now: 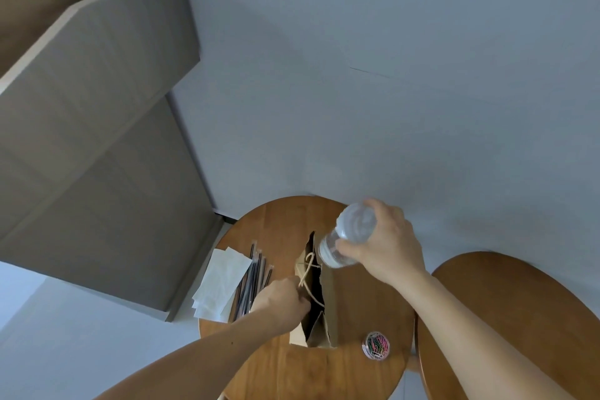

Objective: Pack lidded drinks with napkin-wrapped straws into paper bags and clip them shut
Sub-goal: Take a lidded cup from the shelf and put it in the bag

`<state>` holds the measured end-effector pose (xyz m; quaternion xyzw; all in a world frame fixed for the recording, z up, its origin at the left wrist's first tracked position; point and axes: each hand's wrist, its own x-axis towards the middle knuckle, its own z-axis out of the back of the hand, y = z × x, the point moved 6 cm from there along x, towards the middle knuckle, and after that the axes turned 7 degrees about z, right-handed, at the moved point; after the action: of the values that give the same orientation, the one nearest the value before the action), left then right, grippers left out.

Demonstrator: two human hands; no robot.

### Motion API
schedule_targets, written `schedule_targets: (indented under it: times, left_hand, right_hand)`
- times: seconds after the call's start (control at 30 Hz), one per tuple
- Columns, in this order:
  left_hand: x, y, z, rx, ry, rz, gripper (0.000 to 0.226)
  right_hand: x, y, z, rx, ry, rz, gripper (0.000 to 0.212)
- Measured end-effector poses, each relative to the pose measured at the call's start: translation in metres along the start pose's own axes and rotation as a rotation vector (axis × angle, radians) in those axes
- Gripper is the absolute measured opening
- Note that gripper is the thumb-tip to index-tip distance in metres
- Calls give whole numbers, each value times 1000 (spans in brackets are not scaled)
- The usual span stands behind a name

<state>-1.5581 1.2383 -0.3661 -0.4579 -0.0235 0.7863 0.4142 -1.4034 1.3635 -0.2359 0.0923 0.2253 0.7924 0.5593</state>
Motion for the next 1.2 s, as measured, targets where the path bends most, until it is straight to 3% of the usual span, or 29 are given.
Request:
schedule_targets:
  times: [0.23, 0.6, 0.77, 0.97, 1.2]
  left_hand:
    - [12, 13, 2, -185, 17, 110, 25]
    - [22, 33, 8, -287, -51, 168, 25]
    - [21, 17, 12, -270, -104, 116, 26]
    - [10, 10, 8, -268, -122, 68, 18]
    - [-9, 16, -8, -335, -49, 84, 17]
  right_hand:
    - [16, 8, -14, 292, -54, -72, 91]
    - [-6, -26, -22, 258, 37, -134, 97]
    - [-17, -25, -22, 4, 228, -28, 98]
    - [-33, 0, -48, -382, 358, 250, 96]
    - [-39, -21, -125, -361, 508, 198, 97]
